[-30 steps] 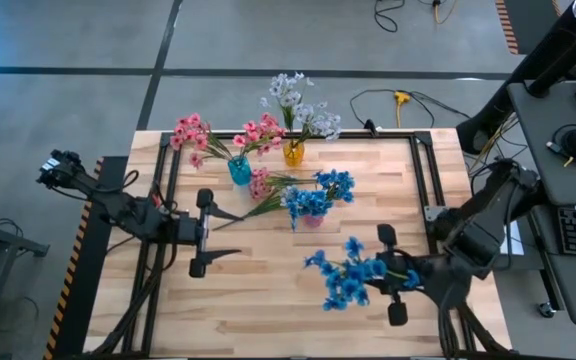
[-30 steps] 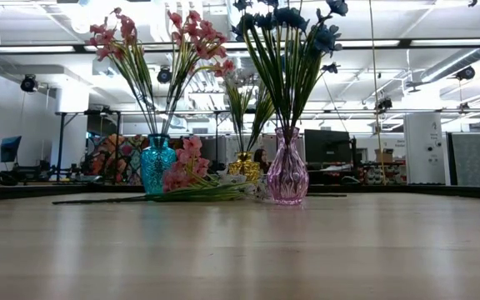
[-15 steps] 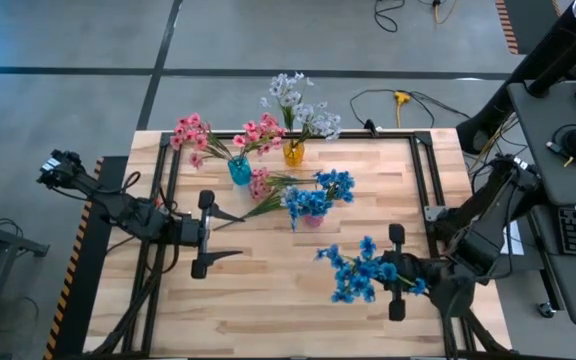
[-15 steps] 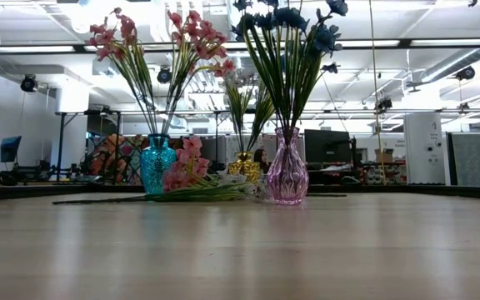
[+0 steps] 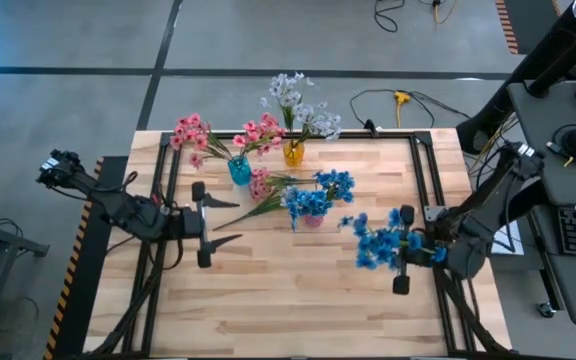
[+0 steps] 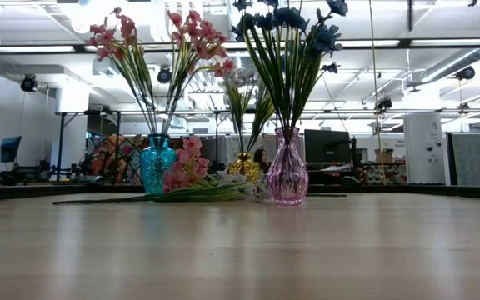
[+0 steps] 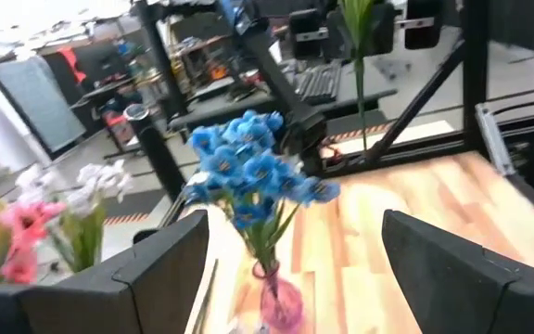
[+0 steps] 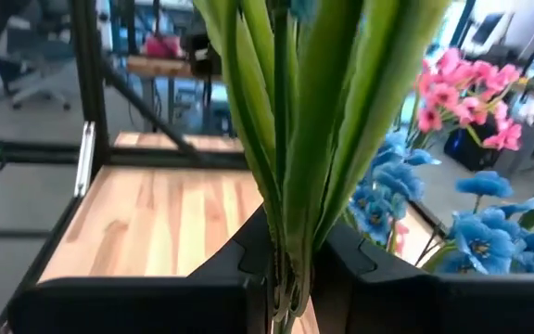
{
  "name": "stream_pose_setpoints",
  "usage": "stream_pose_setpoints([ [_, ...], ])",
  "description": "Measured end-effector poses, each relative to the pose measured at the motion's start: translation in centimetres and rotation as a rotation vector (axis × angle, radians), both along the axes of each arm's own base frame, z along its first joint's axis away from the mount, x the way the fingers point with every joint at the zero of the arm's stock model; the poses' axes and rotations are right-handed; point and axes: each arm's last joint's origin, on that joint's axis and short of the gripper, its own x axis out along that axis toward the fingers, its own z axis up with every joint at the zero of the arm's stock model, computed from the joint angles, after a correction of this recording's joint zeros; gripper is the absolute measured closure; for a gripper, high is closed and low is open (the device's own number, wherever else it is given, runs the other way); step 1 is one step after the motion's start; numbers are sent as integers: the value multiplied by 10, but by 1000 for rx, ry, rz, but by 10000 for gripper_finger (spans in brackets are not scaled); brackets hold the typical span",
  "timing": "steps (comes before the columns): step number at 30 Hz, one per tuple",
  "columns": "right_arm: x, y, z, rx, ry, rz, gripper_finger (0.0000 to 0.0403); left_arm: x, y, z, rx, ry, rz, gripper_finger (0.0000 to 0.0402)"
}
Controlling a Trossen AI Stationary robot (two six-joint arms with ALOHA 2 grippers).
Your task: Sort flowers into vase by color
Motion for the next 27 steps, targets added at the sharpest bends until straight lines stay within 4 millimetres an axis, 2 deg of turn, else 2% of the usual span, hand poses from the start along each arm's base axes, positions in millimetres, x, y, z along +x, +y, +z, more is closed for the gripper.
stream_pose_setpoints([
  [6, 3, -15, -25, -28, -138, -22, 365, -3, 2, 1, -10, 3, 8, 100],
  [13, 8, -29, -53, -32, -273, 81, 365, -6, 4, 0, -19, 20, 11, 100],
  [22, 28, -37, -77, -134, -267, 36, 365, -9, 6, 1, -24, 17, 12, 100],
  [27, 40, -35, -87, -195, -272, 98, 365, -10, 6, 0, -23, 30, 13, 100],
])
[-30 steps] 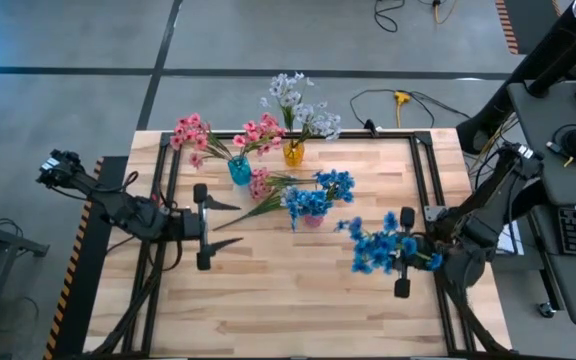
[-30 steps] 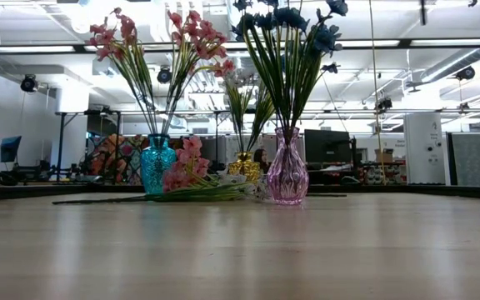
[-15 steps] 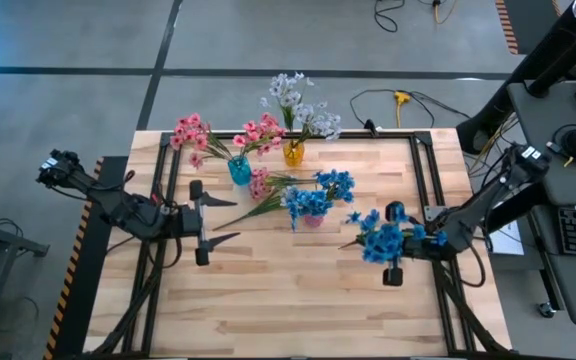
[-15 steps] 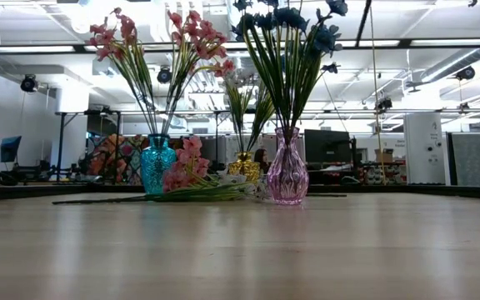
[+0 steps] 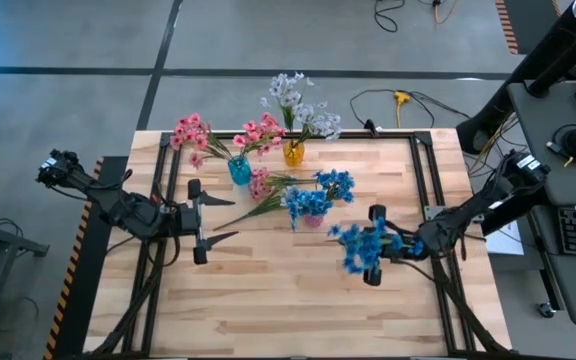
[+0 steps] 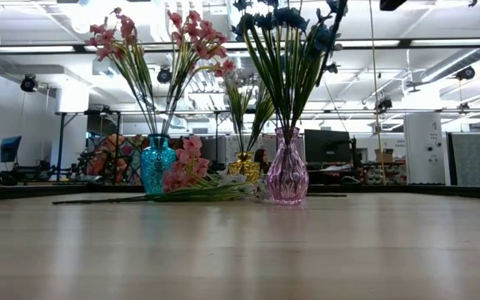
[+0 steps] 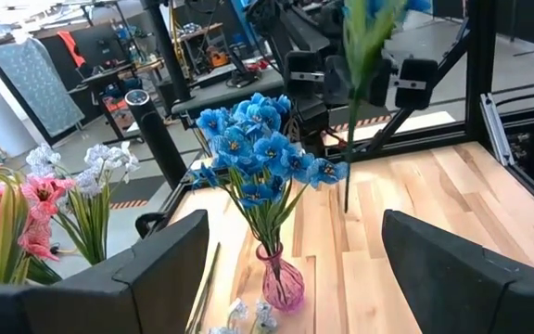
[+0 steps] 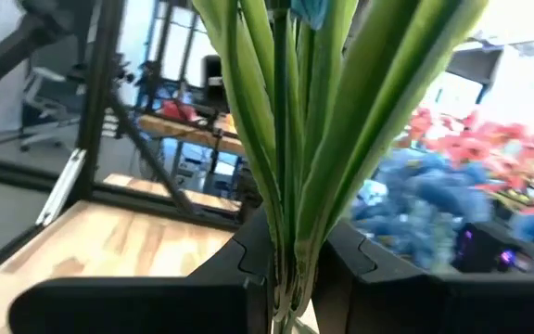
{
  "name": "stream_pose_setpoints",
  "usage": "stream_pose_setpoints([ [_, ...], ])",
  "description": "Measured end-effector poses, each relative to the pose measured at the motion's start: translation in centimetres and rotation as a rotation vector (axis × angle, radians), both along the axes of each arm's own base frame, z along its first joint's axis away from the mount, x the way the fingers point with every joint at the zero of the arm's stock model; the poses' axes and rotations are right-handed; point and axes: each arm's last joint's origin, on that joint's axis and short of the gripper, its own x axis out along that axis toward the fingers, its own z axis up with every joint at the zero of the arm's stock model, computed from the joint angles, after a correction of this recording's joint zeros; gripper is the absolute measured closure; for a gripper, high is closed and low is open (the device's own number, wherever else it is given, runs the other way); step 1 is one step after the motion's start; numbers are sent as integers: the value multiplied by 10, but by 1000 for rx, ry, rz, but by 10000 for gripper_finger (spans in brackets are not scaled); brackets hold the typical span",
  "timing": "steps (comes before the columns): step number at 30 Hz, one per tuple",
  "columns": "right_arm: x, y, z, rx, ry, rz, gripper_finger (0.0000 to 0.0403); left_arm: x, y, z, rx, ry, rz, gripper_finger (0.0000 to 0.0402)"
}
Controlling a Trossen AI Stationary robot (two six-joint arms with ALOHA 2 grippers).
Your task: Sort flowers into vase by color
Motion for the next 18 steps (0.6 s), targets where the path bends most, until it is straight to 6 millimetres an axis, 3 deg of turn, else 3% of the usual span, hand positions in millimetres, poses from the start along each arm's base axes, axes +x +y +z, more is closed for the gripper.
stream_pose_setpoints([
  [8, 13, -4, -10, -60, -12, 56, 365, 0, 0, 0, 0, 2, 0, 100],
  [18, 8, -14, -11, -134, -70, 12, 365, 0, 0, 0, -11, -1, 0, 100],
])
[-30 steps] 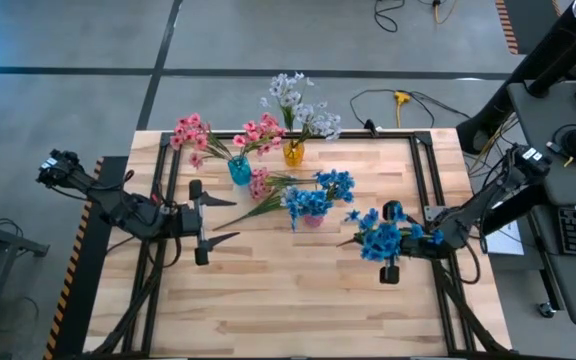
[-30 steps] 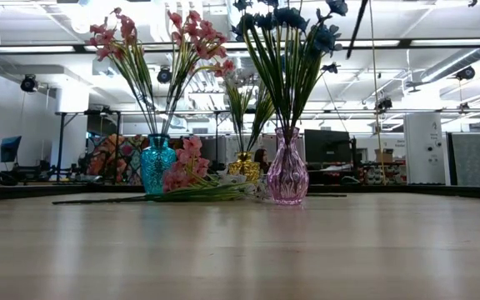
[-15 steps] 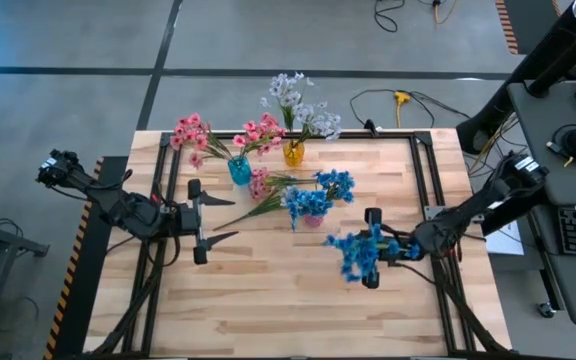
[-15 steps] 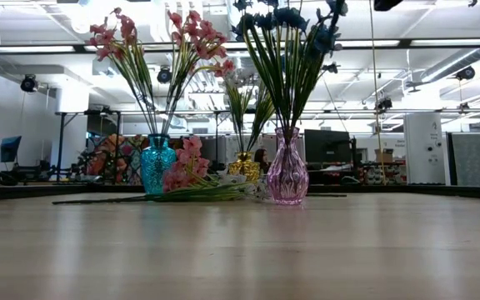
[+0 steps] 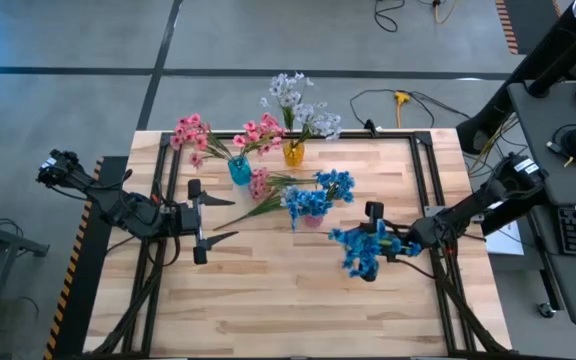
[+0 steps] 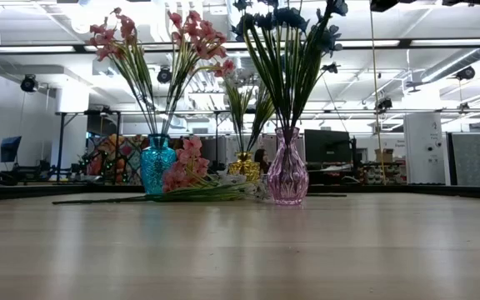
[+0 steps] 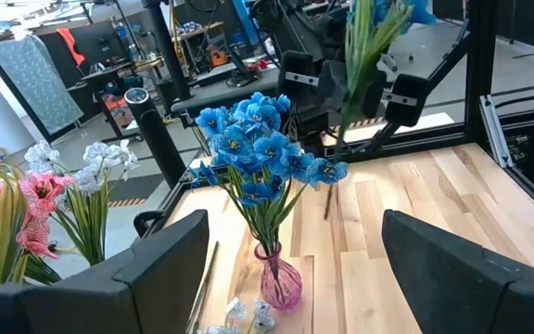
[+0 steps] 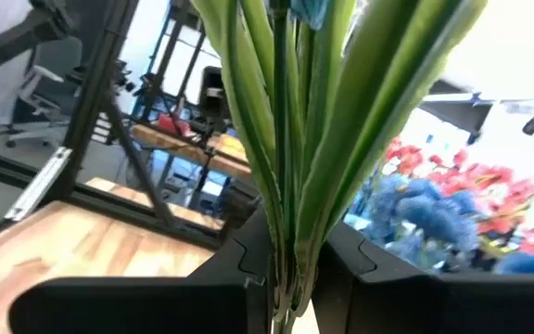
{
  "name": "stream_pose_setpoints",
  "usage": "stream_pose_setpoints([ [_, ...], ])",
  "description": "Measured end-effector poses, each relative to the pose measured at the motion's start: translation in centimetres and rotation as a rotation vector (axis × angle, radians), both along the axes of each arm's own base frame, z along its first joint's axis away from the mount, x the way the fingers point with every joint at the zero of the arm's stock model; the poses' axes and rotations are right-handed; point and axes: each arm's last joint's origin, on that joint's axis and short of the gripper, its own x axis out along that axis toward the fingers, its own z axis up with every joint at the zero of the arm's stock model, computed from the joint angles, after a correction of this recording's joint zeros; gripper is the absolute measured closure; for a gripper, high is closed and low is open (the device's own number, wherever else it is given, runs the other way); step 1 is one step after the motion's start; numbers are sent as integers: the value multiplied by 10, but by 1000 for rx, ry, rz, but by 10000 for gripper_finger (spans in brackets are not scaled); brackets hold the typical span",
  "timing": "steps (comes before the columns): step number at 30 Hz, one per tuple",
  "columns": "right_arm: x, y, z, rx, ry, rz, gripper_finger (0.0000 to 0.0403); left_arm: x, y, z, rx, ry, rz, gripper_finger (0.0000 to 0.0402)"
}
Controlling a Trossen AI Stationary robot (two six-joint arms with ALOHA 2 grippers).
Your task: Sort flowers into vase by color
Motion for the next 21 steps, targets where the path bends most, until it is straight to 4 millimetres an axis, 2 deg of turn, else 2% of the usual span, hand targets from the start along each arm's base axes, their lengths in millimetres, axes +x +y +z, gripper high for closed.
stream_pose_setpoints([
  [10, 10, -23, -3, -26, 17, -111, 365, 0, 0, 0, 0, 0, 0, 99],
  [21, 14, -34, -9, -13, 69, -150, 365, 0, 0, 0, 0, 0, -1, 99],
])
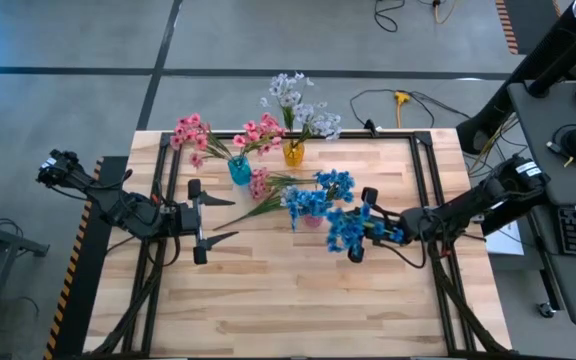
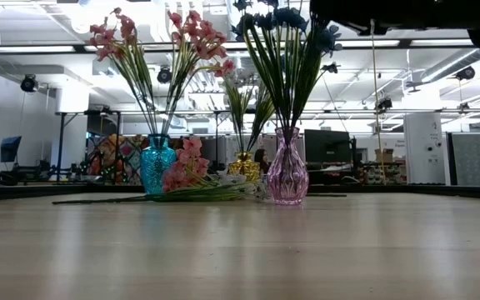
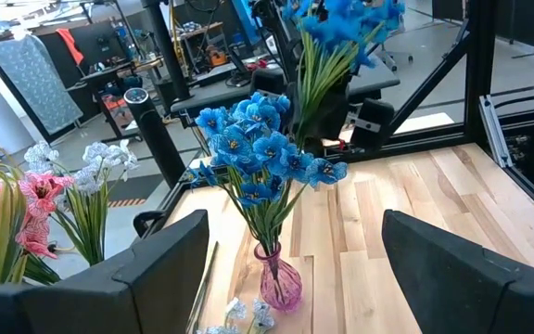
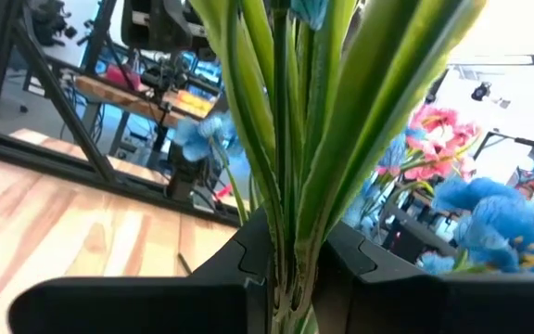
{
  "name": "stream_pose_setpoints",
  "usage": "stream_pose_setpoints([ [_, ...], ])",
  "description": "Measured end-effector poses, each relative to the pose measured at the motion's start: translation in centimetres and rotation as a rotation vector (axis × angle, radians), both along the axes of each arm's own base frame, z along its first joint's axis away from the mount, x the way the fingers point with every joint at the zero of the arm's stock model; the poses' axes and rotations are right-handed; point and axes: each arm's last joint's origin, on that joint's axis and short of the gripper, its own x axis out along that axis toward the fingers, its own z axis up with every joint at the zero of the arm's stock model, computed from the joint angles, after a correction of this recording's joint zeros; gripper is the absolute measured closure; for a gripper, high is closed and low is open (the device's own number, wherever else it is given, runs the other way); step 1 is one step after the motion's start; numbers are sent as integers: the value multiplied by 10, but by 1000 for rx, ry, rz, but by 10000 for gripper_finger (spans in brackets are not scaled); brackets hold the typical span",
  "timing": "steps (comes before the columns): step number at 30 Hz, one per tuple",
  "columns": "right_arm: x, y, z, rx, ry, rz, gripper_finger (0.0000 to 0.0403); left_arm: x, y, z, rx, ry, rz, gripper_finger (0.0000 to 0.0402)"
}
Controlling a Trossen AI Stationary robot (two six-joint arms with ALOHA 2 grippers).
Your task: Sort flowers into vase by color
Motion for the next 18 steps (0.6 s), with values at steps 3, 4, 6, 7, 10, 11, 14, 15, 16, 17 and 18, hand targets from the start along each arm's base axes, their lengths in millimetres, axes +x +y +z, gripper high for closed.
stream_pose_setpoints([
  [3, 0, -2, -1, 1, 6, -6, 365, 0, 0, 0, 0, 0, 0, 99],
  [4, 0, -2, -1, 0, 5, -7, 365, 0, 0, 0, 1, 1, 0, 99],
  [6, 0, -2, -1, -3, 6, -9, 365, 0, 0, 0, 1, 2, 0, 99],
  [7, 1, -3, -1, -4, 7, -11, 365, 0, 0, 0, 1, 1, 0, 99],
  [10, 1, -5, -2, -3, 8, -21, 365, 0, 0, 0, 1, 2, 0, 99],
  [11, 1, -6, -2, -1, 10, -24, 365, 0, 0, 0, 2, 2, 0, 99],
  [14, 1, -8, -3, 13, 8, -25, 365, 0, 0, 0, 2, 2, 0, 99],
  [15, 1, -8, -3, 15, 7, -23, 365, 0, 0, 0, 3, 2, 0, 99],
  [16, 1, -8, -3, 17, 7, -22, 365, 0, 0, 0, 3, 2, 0, 99],
  [17, 1, -8, -3, 17, 7, -22, 365, 0, 0, 0, 3, 2, 0, 99],
  [18, 1, -8, -3, 17, 7, -22, 365, 0, 0, 0, 3, 2, 0, 99],
])
